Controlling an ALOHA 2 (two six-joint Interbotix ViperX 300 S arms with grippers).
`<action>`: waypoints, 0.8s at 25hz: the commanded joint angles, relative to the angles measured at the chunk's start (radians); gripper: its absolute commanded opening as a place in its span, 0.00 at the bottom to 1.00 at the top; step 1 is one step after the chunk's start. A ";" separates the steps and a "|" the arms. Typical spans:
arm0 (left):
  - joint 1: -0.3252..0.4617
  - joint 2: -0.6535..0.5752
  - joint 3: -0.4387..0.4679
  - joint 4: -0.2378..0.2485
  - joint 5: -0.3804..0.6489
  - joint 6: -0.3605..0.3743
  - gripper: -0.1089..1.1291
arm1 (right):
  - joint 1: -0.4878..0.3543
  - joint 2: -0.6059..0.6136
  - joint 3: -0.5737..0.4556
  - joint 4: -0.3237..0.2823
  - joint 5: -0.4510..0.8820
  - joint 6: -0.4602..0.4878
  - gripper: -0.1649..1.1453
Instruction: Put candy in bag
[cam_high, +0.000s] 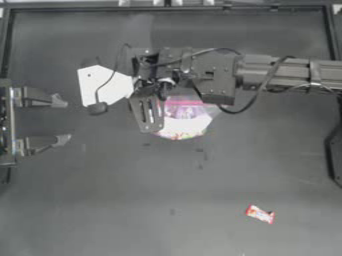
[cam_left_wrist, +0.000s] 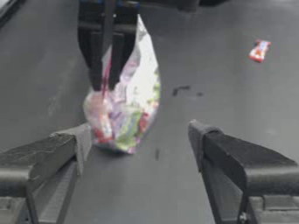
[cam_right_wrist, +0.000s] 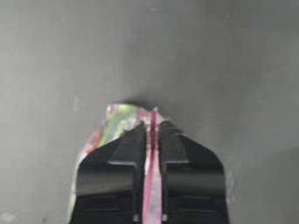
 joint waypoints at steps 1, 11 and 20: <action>0.000 0.005 -0.012 0.000 -0.005 -0.002 0.88 | 0.000 -0.028 -0.029 -0.002 0.005 0.000 0.27; 0.009 0.023 -0.015 -0.002 -0.002 -0.002 0.88 | 0.006 -0.046 -0.037 0.020 0.015 -0.014 0.15; 0.025 0.069 -0.031 -0.002 -0.005 -0.002 0.88 | 0.006 -0.074 -0.032 0.029 0.015 -0.020 0.15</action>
